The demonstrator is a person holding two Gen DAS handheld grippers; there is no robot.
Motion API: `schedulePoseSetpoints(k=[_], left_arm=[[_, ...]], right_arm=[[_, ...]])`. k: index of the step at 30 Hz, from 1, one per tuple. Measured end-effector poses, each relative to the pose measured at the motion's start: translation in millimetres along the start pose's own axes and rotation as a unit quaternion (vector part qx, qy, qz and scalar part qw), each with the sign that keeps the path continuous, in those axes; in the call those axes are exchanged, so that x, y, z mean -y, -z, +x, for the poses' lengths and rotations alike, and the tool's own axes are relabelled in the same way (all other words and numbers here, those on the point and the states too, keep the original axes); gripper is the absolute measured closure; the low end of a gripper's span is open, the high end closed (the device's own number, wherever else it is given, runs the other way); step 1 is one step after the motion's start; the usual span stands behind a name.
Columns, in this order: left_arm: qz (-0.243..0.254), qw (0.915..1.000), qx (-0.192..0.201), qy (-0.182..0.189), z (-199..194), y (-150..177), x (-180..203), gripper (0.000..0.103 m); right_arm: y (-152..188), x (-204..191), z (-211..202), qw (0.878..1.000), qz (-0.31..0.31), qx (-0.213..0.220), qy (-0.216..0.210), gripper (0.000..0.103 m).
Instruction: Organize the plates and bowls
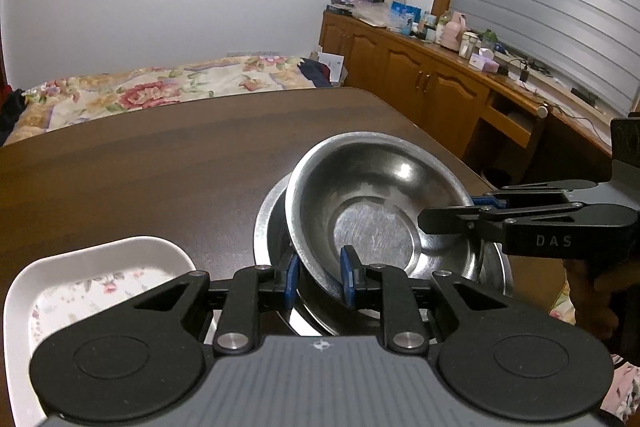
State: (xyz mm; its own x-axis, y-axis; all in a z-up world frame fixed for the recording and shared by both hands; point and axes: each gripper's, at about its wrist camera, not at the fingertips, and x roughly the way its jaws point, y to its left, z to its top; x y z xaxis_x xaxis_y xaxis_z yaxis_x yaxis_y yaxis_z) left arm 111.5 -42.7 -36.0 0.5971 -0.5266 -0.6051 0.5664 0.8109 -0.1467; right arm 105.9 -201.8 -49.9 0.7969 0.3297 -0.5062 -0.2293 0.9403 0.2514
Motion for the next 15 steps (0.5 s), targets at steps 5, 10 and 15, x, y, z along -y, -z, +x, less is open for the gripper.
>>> schedulePoseSetpoints(k=[5,10,15], left_arm=[[0.006,1.0,0.003,-0.005,1.3,-0.2,0.8,0.079],[0.009,0.9999,0.004,-0.005,1.6,1.4,-0.9,0.079],[0.006,0.9999,0.005,-0.006,2.0,2.2,-1.1,0.08]], right_arm=[[5.7,-4.3,-2.3,1.0,-0.016,0.007,0.011,0.082],[7.6,-6.0,-2.9,0.999,-0.027,0.012,0.017,0.082],[9.2,-2.3,-5.4,1.0,-0.014,0.016,0.013,0.081]])
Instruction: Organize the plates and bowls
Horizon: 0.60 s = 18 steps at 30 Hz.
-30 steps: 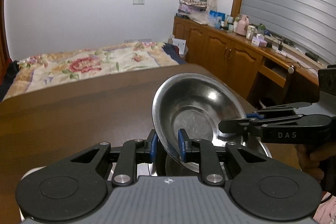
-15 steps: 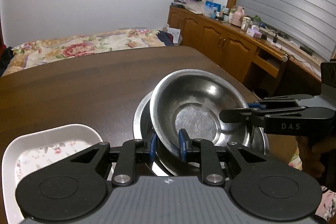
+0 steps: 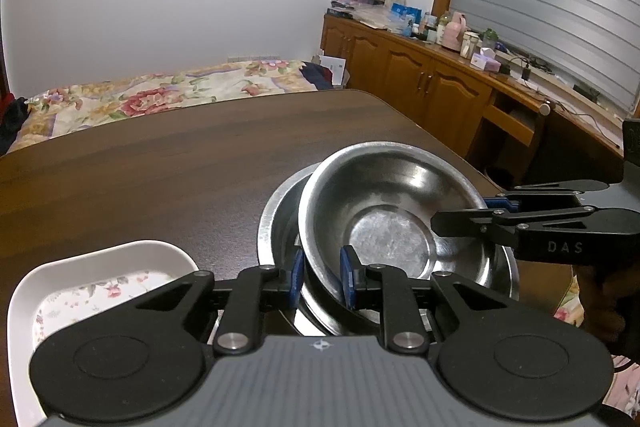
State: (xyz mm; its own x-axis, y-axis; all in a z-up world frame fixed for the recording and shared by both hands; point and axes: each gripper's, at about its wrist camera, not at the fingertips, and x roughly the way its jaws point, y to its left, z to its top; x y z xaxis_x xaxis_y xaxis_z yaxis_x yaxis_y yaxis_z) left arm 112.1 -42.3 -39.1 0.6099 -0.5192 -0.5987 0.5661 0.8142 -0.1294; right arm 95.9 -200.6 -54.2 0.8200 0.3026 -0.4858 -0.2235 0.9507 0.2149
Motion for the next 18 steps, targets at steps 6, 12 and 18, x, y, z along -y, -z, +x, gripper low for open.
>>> schedulePoseSetpoints(k=[6,12,18], left_arm=[[-0.004,1.0,0.003,-0.002,0.1,-0.7,-1.9,0.08],[-0.007,1.0,0.006,-0.002,-2.6,-0.6,-5.3,0.08],[-0.013,0.9998,0.012,-0.004,-4.7,-1.3,-6.8,0.08]], right_arm=[[-0.5,-0.4,-1.0,1.0,-0.015,-0.003,0.009,0.081],[-2.1,0.1,-1.4,1.0,-0.02,-0.004,0.011,0.081],[-1.0,1.2,-4.3,1.0,-0.018,0.005,0.017,0.081]])
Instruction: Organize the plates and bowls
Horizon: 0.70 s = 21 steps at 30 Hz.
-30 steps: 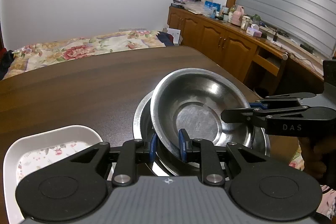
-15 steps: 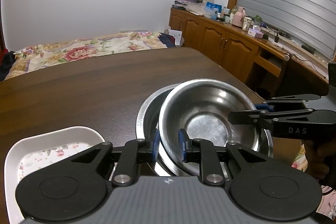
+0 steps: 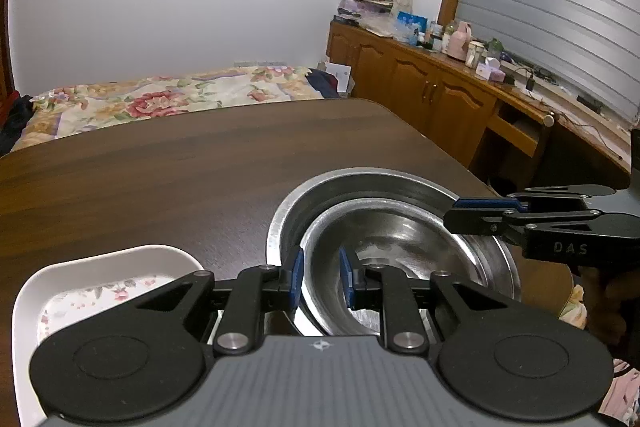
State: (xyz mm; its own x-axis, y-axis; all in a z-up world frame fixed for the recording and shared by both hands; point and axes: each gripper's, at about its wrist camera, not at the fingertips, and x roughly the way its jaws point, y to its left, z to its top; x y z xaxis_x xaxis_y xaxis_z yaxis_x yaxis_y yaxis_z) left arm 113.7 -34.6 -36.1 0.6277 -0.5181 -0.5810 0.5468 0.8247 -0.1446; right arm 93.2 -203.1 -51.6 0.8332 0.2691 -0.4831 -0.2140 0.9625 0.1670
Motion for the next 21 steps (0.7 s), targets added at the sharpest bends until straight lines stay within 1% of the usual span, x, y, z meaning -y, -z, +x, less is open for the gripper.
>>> schedulePoseSetpoints(k=[5,11,13,15,16,18,19,20,21], left_arm=[[-0.008,0.9999,0.006,-0.005,-4.9,0.0,1.9,0.08],[-0.014,0.9993,0.028,-0.022,-22.4,-4.2,4.7,0.078],[-0.016,0.9989,0.033,-0.028,-26.3,-5.2,3.7,0.071],[-0.02,0.9985,0.04,-0.033,-30.0,-6.3,1.4,0.061],[-0.022,0.9981,0.045,-0.037,-32.4,-5.7,1.4,0.058],[-0.018,0.9972,0.056,-0.046,-35.3,-3.3,3.2,0.043],[-0.014,0.9968,0.06,-0.051,-35.6,-1.8,4.3,0.039],[-0.012,0.9963,0.064,-0.057,-35.2,0.1,5.0,0.034],[-0.011,0.9959,0.067,-0.061,-34.6,2.3,5.4,0.033]], right_arm=[[-1.9,1.5,-5.1,1.0,0.003,0.014,0.006,0.081],[-0.3,-1.9,-15.1,0.999,-0.007,0.035,0.027,0.081],[-0.1,-2.7,-19.1,0.999,-0.008,0.043,0.032,0.081],[0.7,-2.7,-22.5,0.998,-0.007,0.051,0.036,0.081],[1.7,-3.1,-24.5,0.998,-0.008,0.054,0.039,0.081],[3.2,-3.4,-26.8,0.997,-0.01,0.06,0.042,0.08],[4.4,-3.6,-28.2,0.997,-0.01,0.064,0.045,0.076],[4.0,-3.0,-27.6,0.997,-0.009,0.067,0.046,0.068],[4.5,-2.8,-27.5,0.996,-0.009,0.07,0.048,0.065]])
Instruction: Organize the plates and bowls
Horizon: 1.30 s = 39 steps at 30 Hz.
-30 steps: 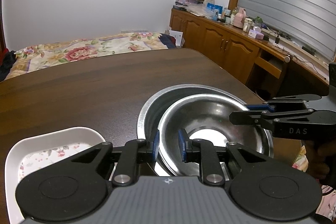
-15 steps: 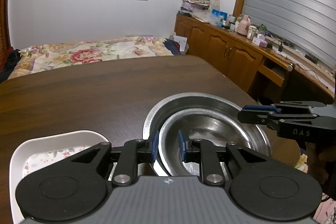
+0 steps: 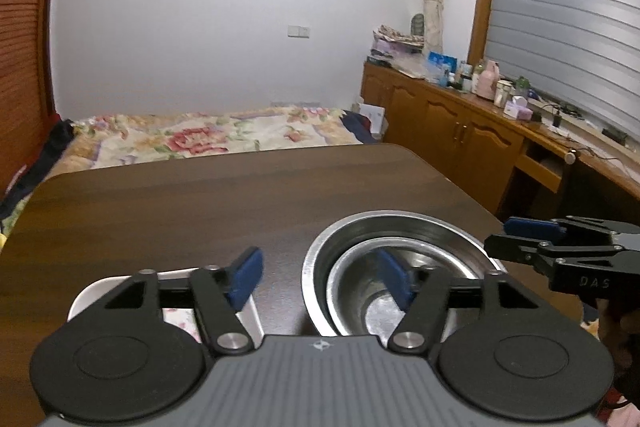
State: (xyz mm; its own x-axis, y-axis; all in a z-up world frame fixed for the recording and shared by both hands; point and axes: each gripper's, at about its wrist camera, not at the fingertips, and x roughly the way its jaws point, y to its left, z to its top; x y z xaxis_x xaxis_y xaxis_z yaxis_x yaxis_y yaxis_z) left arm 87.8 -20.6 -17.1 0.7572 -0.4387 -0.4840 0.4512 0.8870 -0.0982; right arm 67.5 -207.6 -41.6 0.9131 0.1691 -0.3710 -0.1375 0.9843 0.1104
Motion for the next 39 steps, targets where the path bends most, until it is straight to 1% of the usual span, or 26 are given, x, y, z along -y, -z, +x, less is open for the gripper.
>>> schedulePoseSetpoints(k=[1,2,5,7,8,10,13,16,18,20,23,31,36,39], left_arm=[[0.0,1.0,0.001,-0.003,1.0,0.9,-0.2,0.033],[-0.001,1.0,0.002,-0.006,2.2,2.4,0.0,0.031],[-0.004,0.9999,0.006,-0.014,6.7,9.7,0.5,0.022],[-0.005,0.9998,0.007,-0.02,10.1,15.4,1.2,0.02],[-0.006,0.9997,0.005,-0.022,11.3,17.6,0.9,0.02],[-0.009,0.9996,0.006,-0.025,13.5,21.5,1.6,0.02],[-0.007,0.9996,0.005,-0.027,16.5,24.5,4.7,0.021],[-0.004,0.9997,0.001,-0.024,19.7,26.1,6.9,0.03],[-0.001,0.9997,-0.004,-0.024,21.9,26.8,8.3,0.039],[-0.005,0.9998,-0.007,-0.021,22.8,28.3,7.0,0.044],[-0.008,0.9997,-0.009,-0.019,24.7,29.5,7.7,0.05],[-0.007,0.9997,-0.011,-0.02,26.5,33.2,12.5,0.057],[-0.001,0.9996,-0.013,-0.025,28.3,34.7,14.4,0.061],[-0.002,0.9995,-0.012,-0.031,29.2,33.2,16.4,0.063]], right_arm=[[0.5,0.0,0.4,1.0,0.0,0.003,0.002,0.057],[1.0,-0.2,1.3,1.0,0.0,0.004,0.004,0.052],[3.6,-0.1,6.4,1.0,0.003,0.006,0.012,0.052],[5.5,1.0,10.5,1.0,0.01,0.007,0.013,0.05],[7.2,1.8,11.4,1.0,0.013,0.009,0.015,0.045],[10.4,2.2,14.3,0.999,0.024,0.012,0.018,0.038],[16.2,4.5,15.8,0.999,0.048,0.014,0.01,0.038],[21.2,4.7,20.4,0.998,0.056,0.011,0.012,0.038],[24.1,2.0,21.7,0.998,0.052,0.01,0.015,0.037],[26.1,1.4,24.0,0.999,0.051,0.009,0.015,0.037],[27.2,0.6,25.4,0.998,0.053,0.009,0.017,0.038],[28.6,-6.7,27.8,0.999,0.051,0.013,0.008,0.038],[32.4,-8.1,32.2,0.999,0.049,0.011,0.007,0.044],[33.1,-9.8,32.1,0.999,0.041,0.015,0.015,0.049]])
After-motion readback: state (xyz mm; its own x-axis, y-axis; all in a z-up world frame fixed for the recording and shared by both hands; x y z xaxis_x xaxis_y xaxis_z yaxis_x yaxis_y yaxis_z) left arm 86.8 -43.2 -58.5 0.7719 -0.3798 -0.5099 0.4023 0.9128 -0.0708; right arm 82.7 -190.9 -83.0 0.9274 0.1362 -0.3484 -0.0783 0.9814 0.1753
